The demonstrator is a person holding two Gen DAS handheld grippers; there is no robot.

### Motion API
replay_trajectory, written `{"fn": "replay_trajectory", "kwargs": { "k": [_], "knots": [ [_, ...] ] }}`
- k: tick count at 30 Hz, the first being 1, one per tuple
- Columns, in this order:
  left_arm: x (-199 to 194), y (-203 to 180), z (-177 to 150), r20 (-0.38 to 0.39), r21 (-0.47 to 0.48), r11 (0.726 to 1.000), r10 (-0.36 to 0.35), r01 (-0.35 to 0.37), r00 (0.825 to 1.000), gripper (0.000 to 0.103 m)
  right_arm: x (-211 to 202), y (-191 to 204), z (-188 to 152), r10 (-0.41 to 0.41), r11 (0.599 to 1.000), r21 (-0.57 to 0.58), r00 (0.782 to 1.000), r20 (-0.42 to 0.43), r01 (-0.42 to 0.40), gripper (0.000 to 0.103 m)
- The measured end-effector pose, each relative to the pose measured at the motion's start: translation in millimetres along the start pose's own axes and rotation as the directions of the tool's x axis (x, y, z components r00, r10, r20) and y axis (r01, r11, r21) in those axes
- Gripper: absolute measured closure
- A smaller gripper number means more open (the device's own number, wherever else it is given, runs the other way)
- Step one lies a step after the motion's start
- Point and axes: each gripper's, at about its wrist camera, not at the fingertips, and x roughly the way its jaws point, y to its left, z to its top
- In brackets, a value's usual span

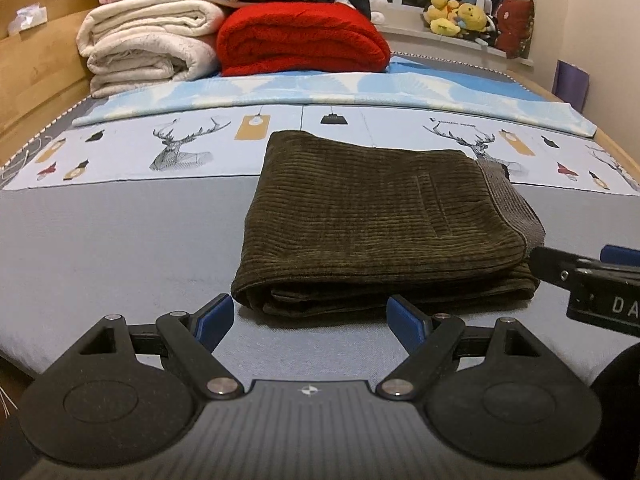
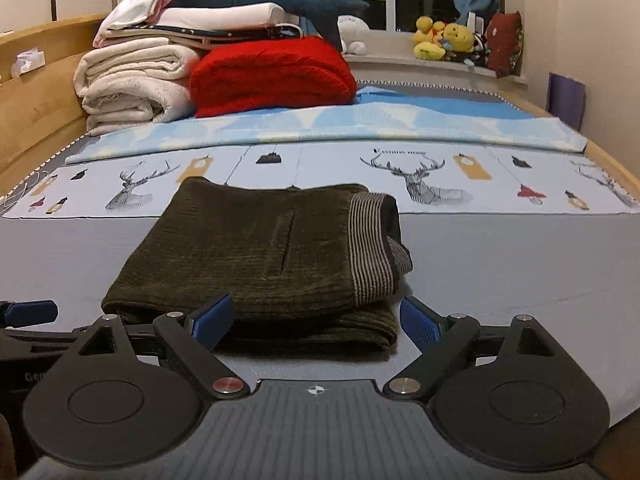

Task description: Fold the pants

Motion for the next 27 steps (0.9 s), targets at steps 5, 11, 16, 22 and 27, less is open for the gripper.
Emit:
{"fn": "replay_trajectory", "kwargs": {
  "k": [5, 11, 16, 22, 27],
  "knots": [
    [6.2, -0.3, -0.5, -0.018, -0.010, 1.000, 0.004, -0.004, 1.000, 0.016, 2.3, -3.4, -0.1, 0.007, 1.000, 0.009, 1.000, -0.012, -0.007, 0.012],
    [7.2, 0.0, -0.9, -0.017, -0.005, 1.000, 0.006, -0.006, 1.000, 0.016, 3.1, -5.2, 0.3, 0.017, 1.000, 0.013, 1.000, -0.014, -0.017, 0.012],
    [6.3, -1.3, -1.4, -0.014, -0.001, 1.000, 0.010, -0.010, 1.000, 0.016, 3.6, -4.2, 0.8, 0.024, 1.000, 0.012, 1.000, -0.016, -0.024, 0.012],
    [6.7, -2.7, -2.4, -0.015, 0.001, 1.000, 0.011, -0.011, 1.000, 0.016, 3.2, -3.7, 0.7, 0.025, 1.000, 0.010, 1.000, -0.017, -0.025, 0.012],
    [6.7, -3.7, -3.2, -0.012, 0.010, 1.000, 0.009, -0.009, 1.000, 0.016, 3.9, -6.3, 0.6, 0.023, 0.999, 0.024, 1.000, -0.020, -0.023, 0.012]
  ]
}}
